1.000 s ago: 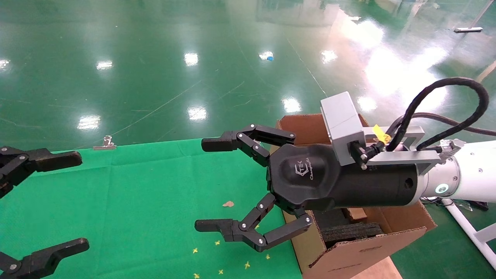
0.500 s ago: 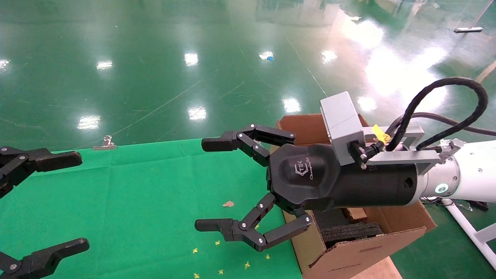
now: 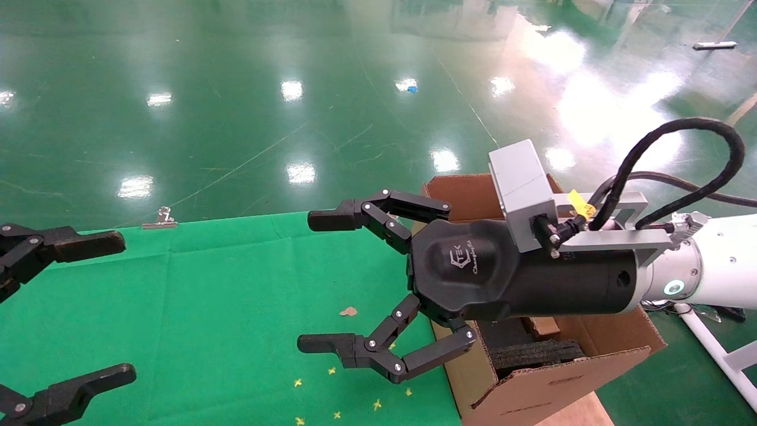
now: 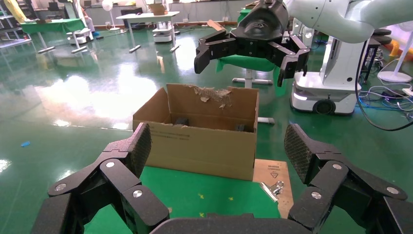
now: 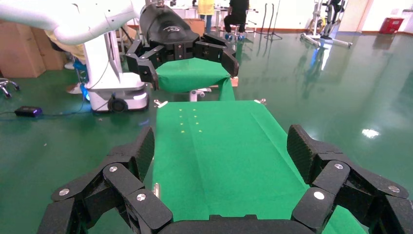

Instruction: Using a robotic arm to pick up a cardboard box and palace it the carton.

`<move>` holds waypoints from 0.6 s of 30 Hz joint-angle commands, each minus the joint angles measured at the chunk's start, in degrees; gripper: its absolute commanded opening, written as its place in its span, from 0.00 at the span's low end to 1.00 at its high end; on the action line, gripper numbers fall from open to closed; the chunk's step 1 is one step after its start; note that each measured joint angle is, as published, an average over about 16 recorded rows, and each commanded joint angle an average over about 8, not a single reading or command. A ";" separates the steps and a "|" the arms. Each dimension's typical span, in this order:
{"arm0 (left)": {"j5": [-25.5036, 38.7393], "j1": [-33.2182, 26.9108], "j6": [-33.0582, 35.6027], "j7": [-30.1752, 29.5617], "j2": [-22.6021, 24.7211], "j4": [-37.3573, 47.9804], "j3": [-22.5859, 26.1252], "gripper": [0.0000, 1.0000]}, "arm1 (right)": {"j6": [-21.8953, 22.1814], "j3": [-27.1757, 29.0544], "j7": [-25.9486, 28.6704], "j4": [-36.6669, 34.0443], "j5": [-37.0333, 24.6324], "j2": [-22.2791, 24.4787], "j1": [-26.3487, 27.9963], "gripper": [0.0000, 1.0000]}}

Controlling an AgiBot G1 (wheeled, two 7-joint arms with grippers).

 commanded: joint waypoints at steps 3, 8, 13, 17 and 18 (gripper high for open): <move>0.00 0.00 0.00 0.00 0.00 0.00 0.00 1.00 | 0.00 0.00 0.00 0.00 0.00 0.00 0.00 1.00; 0.00 0.00 0.00 0.00 0.00 0.00 0.00 1.00 | 0.00 0.00 0.00 0.00 0.00 0.00 0.00 1.00; 0.00 0.00 0.00 0.00 0.00 0.00 0.00 1.00 | 0.00 0.00 0.00 0.00 0.00 0.00 0.00 1.00; 0.00 0.00 0.00 0.00 0.00 0.00 0.00 1.00 | 0.00 0.00 0.00 0.00 0.00 0.00 0.00 1.00; 0.00 0.00 0.00 0.00 0.00 0.00 0.00 1.00 | 0.00 0.00 0.00 0.00 0.00 0.00 0.00 1.00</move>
